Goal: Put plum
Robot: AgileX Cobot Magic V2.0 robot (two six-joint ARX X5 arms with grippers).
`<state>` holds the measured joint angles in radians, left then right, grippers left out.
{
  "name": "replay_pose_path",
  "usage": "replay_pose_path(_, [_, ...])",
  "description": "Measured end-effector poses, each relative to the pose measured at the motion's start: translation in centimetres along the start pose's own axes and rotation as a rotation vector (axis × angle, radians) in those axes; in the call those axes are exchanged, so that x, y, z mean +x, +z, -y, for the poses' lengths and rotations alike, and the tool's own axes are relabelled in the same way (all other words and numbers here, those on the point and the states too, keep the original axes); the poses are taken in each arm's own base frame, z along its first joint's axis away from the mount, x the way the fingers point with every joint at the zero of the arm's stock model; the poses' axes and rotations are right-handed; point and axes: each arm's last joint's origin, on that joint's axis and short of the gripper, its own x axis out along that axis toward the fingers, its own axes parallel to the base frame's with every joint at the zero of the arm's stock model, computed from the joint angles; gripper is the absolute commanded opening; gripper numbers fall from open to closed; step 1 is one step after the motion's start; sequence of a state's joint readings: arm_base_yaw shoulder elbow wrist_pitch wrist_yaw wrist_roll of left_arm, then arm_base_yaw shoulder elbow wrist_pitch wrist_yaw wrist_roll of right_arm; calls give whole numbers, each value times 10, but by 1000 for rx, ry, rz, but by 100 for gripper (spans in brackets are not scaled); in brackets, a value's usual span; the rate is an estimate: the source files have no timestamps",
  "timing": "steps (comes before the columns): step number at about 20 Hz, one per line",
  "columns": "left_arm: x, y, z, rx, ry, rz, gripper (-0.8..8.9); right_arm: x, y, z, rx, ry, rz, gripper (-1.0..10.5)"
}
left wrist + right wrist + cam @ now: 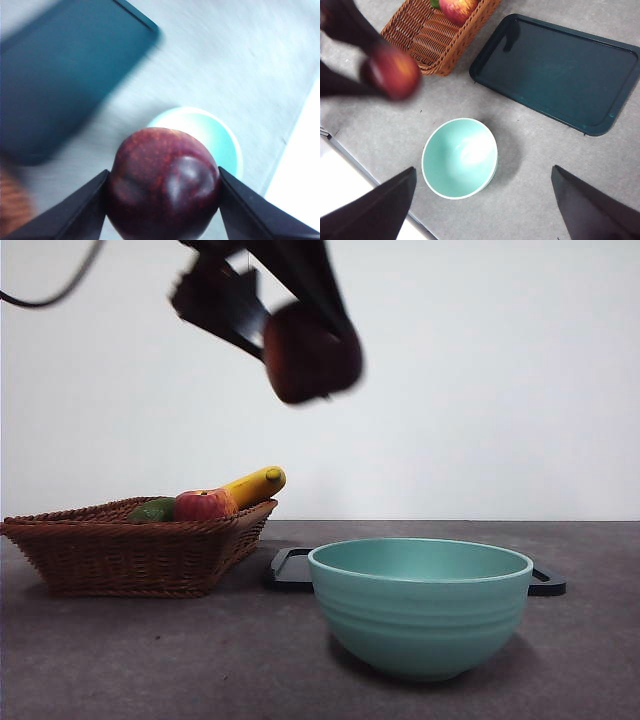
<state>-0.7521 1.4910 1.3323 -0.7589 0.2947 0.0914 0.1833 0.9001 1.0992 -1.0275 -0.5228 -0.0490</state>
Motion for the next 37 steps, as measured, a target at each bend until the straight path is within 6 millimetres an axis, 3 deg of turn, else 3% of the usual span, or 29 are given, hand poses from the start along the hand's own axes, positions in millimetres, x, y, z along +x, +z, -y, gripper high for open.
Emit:
replay_pose_path(7, [77,-4,21,71,-82,-153,240,0,0,0,0,0,0,431])
replay_pose_path(13, [118,-12,24,119,-70,-224,241,0,0,0,0,0,0,431])
replay_pose_path(20, [139,-20,25,158,-47,-274,246,0,0,0,0,0,0,431])
replay_pose_path(23, [141,-20,28,174,-50,-273,260,0,0,0,0,0,0,431])
replay_pose_path(26, [141,-20,29,177,-52,-275,350,0,0,0,0,0,0,431])
replay_pose_path(31, [141,-20,30,181,-54,-277,360,0,0,0,0,0,0,431])
replay_pose_path(33, [141,-20,30,181,-54,-277,417,0,0,0,0,0,0,431])
replay_pose_path(37, [141,-21,30,181,-54,-279,404,0,0,0,0,0,0,431])
